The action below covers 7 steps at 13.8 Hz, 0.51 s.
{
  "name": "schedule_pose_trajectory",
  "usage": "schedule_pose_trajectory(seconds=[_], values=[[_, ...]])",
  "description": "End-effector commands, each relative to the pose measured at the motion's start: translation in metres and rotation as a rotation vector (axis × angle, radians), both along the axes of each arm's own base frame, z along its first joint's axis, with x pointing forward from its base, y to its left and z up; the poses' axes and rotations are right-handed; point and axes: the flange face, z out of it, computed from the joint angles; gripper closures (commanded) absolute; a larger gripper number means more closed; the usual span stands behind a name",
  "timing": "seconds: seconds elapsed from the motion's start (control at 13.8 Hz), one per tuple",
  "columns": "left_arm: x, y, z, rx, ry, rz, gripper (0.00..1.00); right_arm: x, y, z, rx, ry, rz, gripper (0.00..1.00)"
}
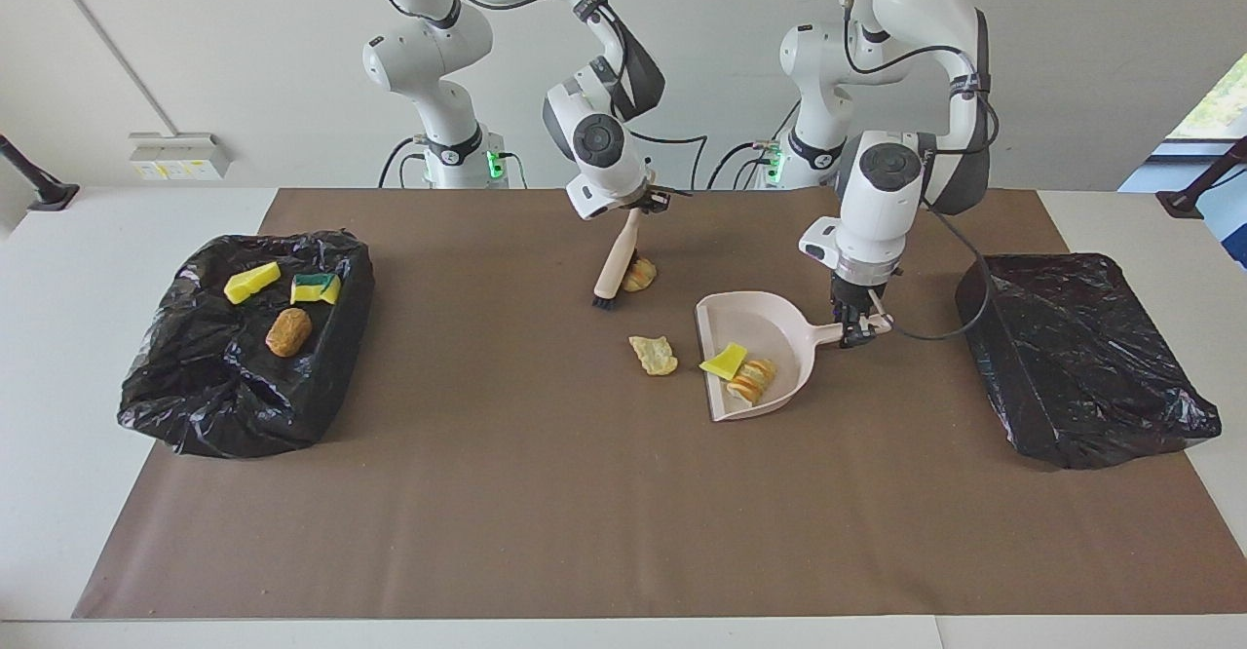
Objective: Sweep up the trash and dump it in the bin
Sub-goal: 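Brush the crust pieces toward the pink dustpan with the right gripper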
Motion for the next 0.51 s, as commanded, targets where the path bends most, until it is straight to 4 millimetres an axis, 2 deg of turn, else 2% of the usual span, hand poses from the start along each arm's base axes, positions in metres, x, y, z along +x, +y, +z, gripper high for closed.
schedule_pose_trajectory(seconds=[0.0,0.15,0.44], values=[[-0.005,0.000,-0.003,0.003,-0.020,0.008,1.00,0.025,0.001,-0.006,0.101,-0.024,0.088,1.00],[-0.005,0.002,-0.003,0.004,-0.018,0.009,1.00,0.053,-0.014,-0.008,0.156,-0.058,0.122,1.00],[-0.002,0.006,-0.003,-0.001,-0.031,0.015,1.00,0.077,0.003,0.014,0.202,-0.091,0.149,1.00]])
